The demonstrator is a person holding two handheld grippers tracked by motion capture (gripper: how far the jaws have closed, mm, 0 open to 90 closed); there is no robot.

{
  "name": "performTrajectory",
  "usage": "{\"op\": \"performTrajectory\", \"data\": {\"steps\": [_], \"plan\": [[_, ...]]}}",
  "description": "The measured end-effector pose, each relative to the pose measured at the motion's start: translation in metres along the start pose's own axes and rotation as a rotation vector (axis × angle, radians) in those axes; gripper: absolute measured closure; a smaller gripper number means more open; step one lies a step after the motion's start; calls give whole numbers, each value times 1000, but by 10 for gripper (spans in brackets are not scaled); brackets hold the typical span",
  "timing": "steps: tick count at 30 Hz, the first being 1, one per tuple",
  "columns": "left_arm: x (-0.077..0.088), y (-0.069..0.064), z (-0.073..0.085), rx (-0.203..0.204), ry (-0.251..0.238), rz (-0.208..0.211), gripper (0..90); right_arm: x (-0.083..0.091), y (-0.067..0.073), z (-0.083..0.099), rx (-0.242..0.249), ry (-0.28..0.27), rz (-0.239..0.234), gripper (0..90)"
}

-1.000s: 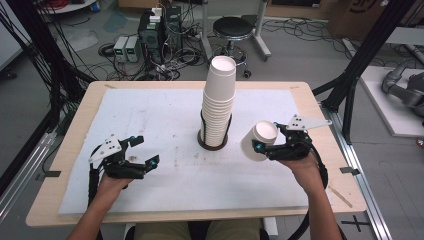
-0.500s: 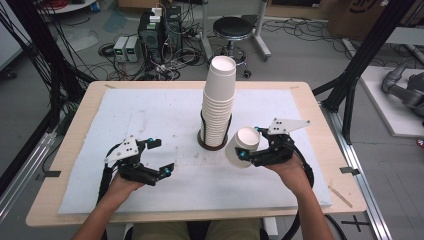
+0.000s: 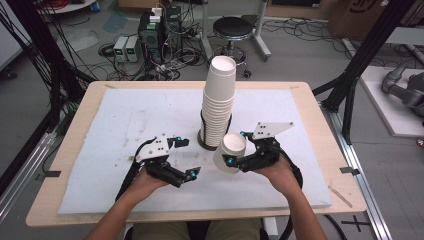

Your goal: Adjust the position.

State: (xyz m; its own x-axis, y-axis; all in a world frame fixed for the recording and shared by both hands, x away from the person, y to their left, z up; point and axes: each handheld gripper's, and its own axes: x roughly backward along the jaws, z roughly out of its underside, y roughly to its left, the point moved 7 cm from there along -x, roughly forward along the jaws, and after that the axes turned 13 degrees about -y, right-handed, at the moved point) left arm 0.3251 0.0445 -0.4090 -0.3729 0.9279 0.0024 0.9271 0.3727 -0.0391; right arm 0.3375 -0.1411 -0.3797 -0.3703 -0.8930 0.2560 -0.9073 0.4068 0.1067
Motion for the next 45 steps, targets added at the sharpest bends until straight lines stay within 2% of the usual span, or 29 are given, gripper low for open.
{"op": "performTrajectory", "data": {"steps": [4, 7, 11, 15, 18, 24, 30, 45], "plan": [[-16, -8, 3, -8, 19, 31, 29, -4, 2, 1, 2, 6, -9, 211], [-22, -11, 5, -14, 29, 42, 28, -4, 2, 1, 3, 6, -11, 211], [-31, -14, 8, -24, 48, 52, 28, -6, 4, 1, 8, 7, -19, 211], [-40, -14, 8, -26, 50, 46, 28, -8, 6, 1, 12, 8, -26, 211], [-42, -14, 8, -34, 50, 41, 29, -9, 8, 1, 13, 10, -31, 211], [-49, -18, 10, -30, 51, 58, 28, -10, 9, 1, 13, 11, -35, 211], [-53, -18, 10, -31, 45, 48, 28, -13, 12, 0, 18, 10, -44, 211], [-61, -21, 16, -34, 67, 50, 28, -15, 15, 0, 16, 0, -55, 211]]}}
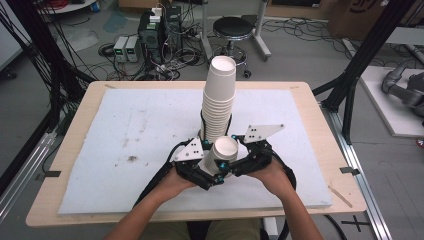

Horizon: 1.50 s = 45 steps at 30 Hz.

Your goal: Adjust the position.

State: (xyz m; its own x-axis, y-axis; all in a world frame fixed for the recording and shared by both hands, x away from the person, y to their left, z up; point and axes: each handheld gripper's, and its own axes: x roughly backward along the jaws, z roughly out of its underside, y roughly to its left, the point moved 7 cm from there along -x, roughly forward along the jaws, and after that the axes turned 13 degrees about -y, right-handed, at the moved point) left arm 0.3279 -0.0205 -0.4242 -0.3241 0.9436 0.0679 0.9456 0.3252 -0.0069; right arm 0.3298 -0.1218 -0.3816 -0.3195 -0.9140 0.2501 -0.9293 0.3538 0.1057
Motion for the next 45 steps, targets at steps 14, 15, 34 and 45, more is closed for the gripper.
{"op": "performTrajectory", "data": {"steps": [14, 15, 34, 45], "plan": [[1, -2, 1, -24, 18, 23, 118, -1, 0, 2, -12, -4, -1, 213], [1, -2, 1, -28, 19, 23, 122, -1, 0, 2, -15, -5, -1, 213], [9, 0, 1, -20, 62, 27, 175, 5, -2, -9, -23, -87, 33, 144], [31, 9, -1, -17, 157, 32, 175, 26, -1, -17, 43, -96, 3, 143]]}}
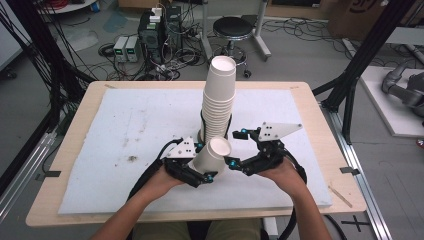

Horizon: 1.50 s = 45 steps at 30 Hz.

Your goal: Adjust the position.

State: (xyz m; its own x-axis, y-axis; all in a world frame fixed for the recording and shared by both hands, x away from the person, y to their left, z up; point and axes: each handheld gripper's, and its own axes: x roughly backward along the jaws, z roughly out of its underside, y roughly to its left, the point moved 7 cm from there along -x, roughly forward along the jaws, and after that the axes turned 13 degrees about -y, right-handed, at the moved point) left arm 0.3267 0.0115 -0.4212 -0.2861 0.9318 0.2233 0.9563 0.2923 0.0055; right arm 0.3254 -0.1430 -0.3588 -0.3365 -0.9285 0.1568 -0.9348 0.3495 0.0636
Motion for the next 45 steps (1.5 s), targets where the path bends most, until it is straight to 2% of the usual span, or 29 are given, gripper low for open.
{"op": "performTrajectory", "data": {"steps": [6, 12, 15, 20, 23, 24, 32, 37, 45], "plan": [[15, 9, -2, -35, 158, 2, 176, -2, 1, 7, 48, 53, -32, 144], [22, 14, -8, -75, 271, 21, 177, -10, -1, 15, 84, 141, -73, 144], [23, 13, -11, -90, 294, 39, 182, -14, -1, 13, 105, 161, -105, 144], [21, 8, -14, -131, 345, 81, 195, -20, -3, 11, 131, 190, -116, 145], [20, 4, -16, -163, 401, 104, 195, -23, -1, 9, 145, 215, -132, 145], [19, 4, -17, -175, 420, 111, 195, -24, 1, 7, 154, 226, -153, 145], [15, 3, -21, -201, 519, 134, 196, -31, 7, 7, 168, 257, -189, 145], [11, 2, -22, -210, 549, 146, 199, -39, 9, 14, 177, 285, -215, 145], [7, -3, -20, -225, 607, 186, 199, -49, 11, 24, 188, 331, -253, 151]]}}
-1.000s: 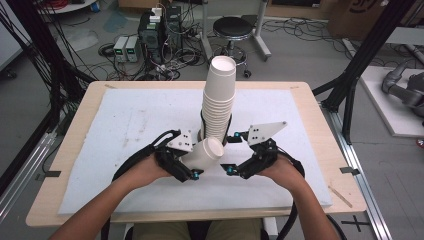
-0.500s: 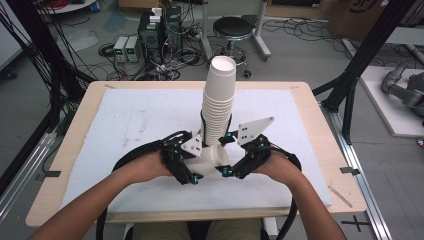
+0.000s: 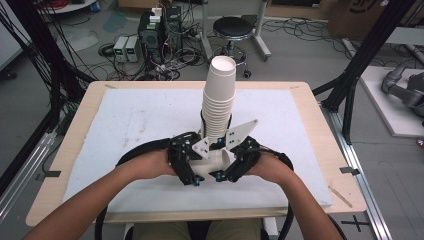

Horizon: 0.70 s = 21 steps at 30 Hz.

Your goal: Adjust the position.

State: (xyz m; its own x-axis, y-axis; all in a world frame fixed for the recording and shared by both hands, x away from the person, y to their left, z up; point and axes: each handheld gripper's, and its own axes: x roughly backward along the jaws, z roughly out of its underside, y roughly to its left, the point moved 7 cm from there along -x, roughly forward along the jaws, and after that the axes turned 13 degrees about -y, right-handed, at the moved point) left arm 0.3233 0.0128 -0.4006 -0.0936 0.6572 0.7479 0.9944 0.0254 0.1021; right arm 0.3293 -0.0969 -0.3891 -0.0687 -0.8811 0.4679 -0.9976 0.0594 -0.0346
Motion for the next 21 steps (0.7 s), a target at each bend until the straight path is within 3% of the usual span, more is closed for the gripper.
{"op": "performTrajectory", "data": {"steps": [6, 9, 21], "plan": [[-3, -2, 1, 0, 15, 17, 199, -6, 1, 7, 6, 38, -12, 163], [-4, -2, 1, 2, 15, 18, 199, -7, 2, 10, 6, 40, -34, 241], [-6, -4, 5, 5, 5, 31, 223, -10, 3, 16, 17, 81, -38, 274]]}}
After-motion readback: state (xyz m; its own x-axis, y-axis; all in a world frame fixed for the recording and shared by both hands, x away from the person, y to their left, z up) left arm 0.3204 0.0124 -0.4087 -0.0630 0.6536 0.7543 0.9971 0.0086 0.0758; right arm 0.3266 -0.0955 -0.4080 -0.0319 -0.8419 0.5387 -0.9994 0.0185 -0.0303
